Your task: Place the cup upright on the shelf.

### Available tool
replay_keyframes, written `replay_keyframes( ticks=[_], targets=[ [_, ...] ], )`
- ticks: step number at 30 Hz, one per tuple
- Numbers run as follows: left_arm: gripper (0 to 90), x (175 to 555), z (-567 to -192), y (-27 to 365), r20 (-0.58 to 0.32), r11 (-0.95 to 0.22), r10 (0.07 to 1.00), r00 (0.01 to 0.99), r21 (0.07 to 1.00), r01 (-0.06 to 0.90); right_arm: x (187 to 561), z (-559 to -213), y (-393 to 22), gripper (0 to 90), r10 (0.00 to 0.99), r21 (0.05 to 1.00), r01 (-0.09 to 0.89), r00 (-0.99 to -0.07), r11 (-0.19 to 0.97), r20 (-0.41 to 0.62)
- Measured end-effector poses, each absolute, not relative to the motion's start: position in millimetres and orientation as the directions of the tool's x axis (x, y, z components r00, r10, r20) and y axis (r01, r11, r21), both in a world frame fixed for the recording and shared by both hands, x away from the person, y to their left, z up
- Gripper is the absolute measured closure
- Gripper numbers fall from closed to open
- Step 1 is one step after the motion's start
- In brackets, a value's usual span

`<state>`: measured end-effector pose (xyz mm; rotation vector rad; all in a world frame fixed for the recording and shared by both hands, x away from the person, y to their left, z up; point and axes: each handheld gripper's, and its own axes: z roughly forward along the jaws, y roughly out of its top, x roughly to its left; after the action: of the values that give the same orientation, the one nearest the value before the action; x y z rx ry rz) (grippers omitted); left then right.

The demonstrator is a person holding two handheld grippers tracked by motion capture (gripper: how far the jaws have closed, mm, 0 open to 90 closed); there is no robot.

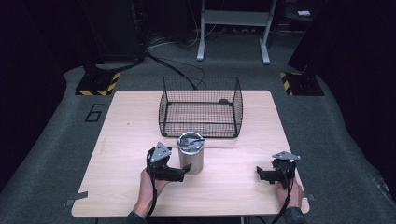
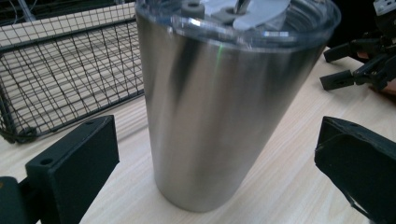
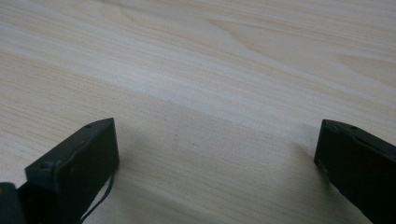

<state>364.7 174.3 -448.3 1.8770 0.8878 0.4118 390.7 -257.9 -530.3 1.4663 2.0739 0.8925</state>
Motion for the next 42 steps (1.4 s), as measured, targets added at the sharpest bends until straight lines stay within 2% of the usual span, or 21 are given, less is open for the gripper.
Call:
replay_keyframes(
  ticks=[17,42],
  targets=[
    [0.0,386,-443,156,-0.111,-0.206,0.717,0.688,0.909,0.362,391,-530,-258,0.0,0.942,0.723,0.653,-0.336,0.225,0.010],
    [2.6,398,-445,130,-0.033,-0.244,0.760,0.650,0.912,0.331,391,-530,-258,0.0,0.942,0.722,0.654,-0.336,0.226,0.010]
  ],
)
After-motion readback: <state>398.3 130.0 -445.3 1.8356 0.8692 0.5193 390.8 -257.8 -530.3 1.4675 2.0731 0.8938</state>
